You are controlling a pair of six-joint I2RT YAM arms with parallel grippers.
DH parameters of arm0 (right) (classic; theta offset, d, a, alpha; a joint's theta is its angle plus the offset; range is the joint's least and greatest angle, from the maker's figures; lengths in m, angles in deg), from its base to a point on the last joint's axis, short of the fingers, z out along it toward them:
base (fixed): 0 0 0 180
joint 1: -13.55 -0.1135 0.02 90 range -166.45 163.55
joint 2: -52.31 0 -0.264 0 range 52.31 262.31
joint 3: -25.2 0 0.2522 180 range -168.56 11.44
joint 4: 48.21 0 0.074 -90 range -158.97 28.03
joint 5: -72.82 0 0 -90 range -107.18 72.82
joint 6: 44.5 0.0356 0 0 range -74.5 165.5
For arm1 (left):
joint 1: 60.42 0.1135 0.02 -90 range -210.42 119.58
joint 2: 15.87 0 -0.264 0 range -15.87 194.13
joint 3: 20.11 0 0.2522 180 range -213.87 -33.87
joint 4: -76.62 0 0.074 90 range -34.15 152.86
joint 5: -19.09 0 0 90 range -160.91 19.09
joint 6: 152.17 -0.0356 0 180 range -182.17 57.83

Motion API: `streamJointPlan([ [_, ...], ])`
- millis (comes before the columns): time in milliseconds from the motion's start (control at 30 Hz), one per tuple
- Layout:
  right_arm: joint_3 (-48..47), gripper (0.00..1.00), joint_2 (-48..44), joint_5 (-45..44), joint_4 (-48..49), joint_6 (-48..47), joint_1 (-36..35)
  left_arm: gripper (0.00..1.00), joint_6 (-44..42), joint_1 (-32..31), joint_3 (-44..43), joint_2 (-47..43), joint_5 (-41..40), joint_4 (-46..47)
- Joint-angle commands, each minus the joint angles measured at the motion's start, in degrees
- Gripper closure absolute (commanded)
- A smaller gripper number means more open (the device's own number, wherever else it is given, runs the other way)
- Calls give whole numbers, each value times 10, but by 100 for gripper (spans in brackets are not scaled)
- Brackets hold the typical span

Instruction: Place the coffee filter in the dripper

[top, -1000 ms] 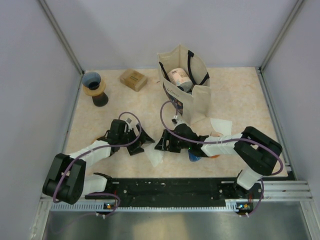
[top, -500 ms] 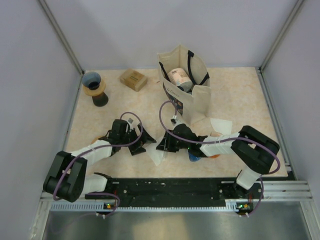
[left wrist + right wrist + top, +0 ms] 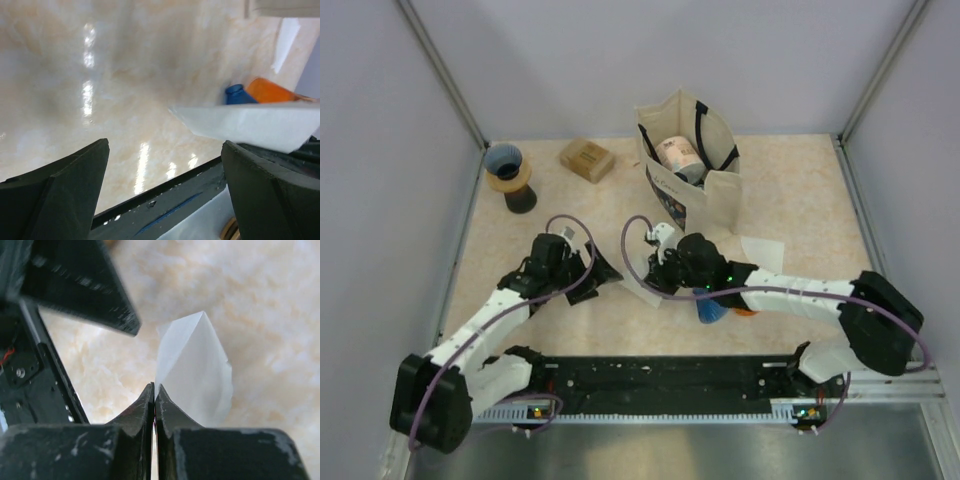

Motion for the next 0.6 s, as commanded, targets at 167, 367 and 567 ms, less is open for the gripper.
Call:
streamJointPlan([
  [167, 19, 100, -171, 192, -131, -662, -31, 1, -61, 0, -107, -100, -35, -93],
  [367, -47, 100, -191, 217, -311, -886, -31, 1, -82, 0, -154, -62, 102, -73],
  [567, -152, 100, -112, 204, -467, -996, -32, 1, -118, -5, -198, -14, 201, -82],
])
